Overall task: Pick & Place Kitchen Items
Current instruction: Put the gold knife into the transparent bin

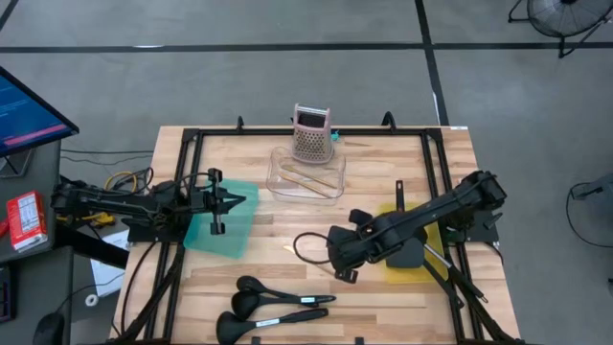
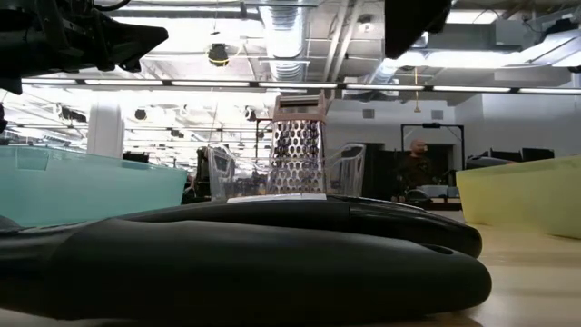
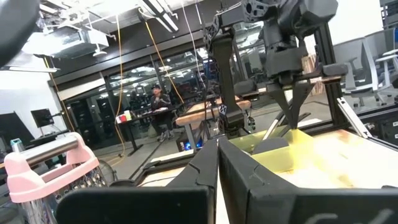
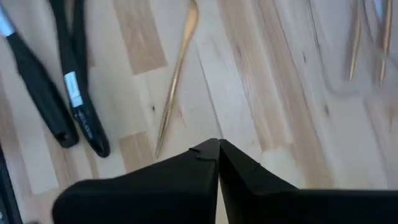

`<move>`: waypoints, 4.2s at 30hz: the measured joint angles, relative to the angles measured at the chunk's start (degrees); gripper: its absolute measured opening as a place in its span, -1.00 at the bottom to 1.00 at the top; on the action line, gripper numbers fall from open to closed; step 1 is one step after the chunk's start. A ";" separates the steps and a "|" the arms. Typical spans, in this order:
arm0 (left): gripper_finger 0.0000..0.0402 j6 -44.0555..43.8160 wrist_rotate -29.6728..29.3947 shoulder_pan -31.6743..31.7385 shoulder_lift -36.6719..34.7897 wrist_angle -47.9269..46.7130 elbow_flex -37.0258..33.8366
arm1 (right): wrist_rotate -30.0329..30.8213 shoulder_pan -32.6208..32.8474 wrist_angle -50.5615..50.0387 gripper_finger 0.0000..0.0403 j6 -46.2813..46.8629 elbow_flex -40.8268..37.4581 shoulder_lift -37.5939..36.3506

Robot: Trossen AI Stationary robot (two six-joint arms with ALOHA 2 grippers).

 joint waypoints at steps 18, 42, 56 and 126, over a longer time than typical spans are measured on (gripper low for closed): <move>-0.99 0.00 0.00 0.00 0.44 0.26 0.00 | -7.72 0.91 2.54 -0.06 -1.36 0.16 8.16; -0.99 0.44 -3.48 0.48 0.39 1.49 -0.01 | -13.16 0.17 9.75 -0.14 5.09 -0.02 19.33; -0.99 -12.69 -0.85 0.42 0.37 3.12 -0.01 | -16.79 -0.48 11.97 -0.29 1.62 -0.02 22.09; -0.10 -27.61 5.13 -7.23 58.04 -44.01 42.60 | -17.65 -0.63 7.73 -1.00 0.63 -0.05 21.61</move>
